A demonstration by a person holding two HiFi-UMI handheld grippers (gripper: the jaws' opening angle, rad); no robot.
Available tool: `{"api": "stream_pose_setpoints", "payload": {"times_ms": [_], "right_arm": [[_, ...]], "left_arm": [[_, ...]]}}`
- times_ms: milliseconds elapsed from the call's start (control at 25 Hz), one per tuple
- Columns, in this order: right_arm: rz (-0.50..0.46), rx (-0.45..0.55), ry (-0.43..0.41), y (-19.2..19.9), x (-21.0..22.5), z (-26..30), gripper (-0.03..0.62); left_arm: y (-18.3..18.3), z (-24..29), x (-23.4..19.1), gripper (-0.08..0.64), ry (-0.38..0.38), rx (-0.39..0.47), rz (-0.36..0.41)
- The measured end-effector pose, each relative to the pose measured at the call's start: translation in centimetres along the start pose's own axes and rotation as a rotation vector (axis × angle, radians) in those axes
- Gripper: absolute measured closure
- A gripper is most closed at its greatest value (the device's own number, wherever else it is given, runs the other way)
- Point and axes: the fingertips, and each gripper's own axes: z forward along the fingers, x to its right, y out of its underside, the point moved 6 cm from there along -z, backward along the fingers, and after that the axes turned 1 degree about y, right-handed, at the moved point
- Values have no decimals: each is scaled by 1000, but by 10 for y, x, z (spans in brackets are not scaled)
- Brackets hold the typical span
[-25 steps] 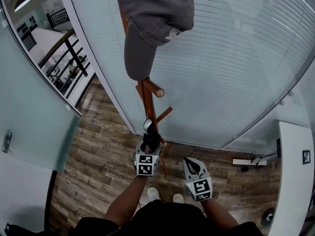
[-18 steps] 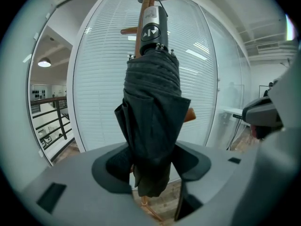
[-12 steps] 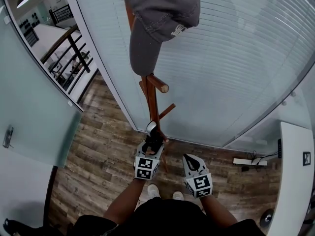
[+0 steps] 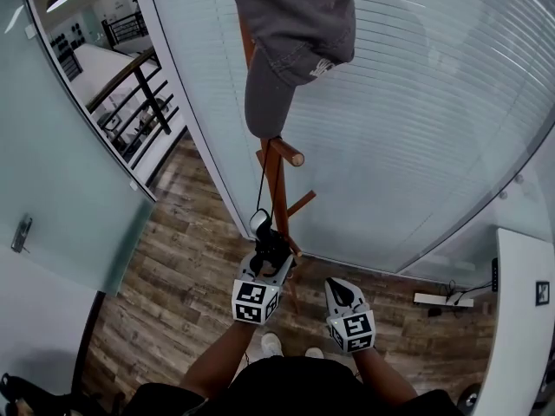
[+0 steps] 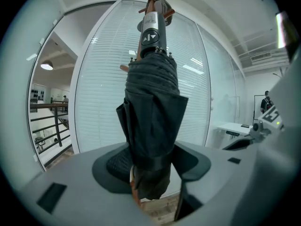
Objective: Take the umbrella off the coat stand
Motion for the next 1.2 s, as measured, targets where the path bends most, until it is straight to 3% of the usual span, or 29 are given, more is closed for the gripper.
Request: {"api": "stream_pose_setpoints", "payload": {"times_ms": [360, 600, 800, 1200], "right_arm": [[0, 4, -13, 1, 2, 1, 586], [2, 10, -10, 0, 7, -1, 586], [-3, 19, -13, -3, 8, 0, 586], [-17, 46, -9, -14, 3, -3, 586]], "left_arm": [[-49, -12, 8, 306, -1, 90, 36], [-72, -22, 10, 305, -36, 117, 117], [-94, -27, 16, 307, -39, 174, 123], [-133, -44, 31, 305, -36, 274, 208]]}}
